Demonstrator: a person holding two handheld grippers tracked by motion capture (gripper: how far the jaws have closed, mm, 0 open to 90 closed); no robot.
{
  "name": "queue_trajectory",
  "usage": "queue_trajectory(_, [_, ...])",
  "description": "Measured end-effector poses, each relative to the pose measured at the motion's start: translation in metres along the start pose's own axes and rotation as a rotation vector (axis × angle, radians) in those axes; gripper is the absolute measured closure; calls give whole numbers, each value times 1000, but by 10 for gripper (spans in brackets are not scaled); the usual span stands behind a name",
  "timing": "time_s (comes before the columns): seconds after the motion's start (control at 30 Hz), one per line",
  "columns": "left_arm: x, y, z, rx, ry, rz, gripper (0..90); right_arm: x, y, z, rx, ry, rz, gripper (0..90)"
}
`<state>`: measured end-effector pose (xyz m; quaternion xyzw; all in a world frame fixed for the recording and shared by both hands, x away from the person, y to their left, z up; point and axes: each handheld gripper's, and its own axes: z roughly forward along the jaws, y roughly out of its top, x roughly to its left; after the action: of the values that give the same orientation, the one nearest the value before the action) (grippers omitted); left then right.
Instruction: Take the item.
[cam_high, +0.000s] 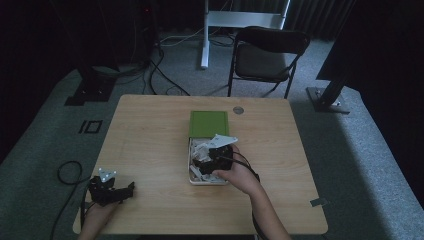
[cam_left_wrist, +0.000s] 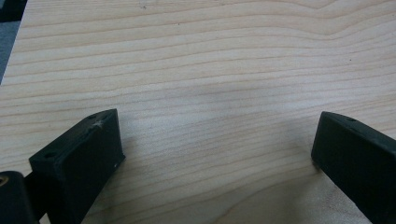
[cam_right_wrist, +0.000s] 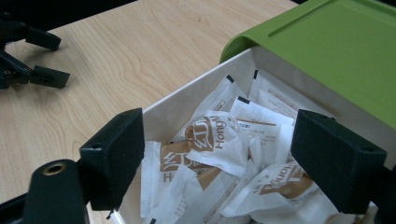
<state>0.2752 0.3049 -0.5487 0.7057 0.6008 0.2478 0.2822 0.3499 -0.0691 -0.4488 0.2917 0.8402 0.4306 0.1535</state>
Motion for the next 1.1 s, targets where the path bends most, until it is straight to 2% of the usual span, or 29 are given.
queue_trajectory(0.13, [0, 0, 0, 1, 0, 0, 27, 1, 0, 6, 19, -30, 9, 214])
queue_trajectory(0.47, [0, 0, 0, -1, 0, -1, 27, 7, -2, 19, 50, -44, 30, 269])
queue_trajectory(0.7, [0, 0, 0, 2, 0, 2, 27, 6, -5, 26, 66, -84, 30, 338])
queue_trajectory(0.9, [0, 0, 0, 1, 0, 1, 27, 5, -9, 30, 71, -73, 12, 442])
queue_trajectory(0.93, [0, 0, 0, 2, 0, 2, 27, 5, -9, 31, 71, -72, 11, 483])
queue_trajectory(1.1, [0, 0, 0, 2, 0, 0, 27, 3, -9, 31, 75, -63, 36, 541])
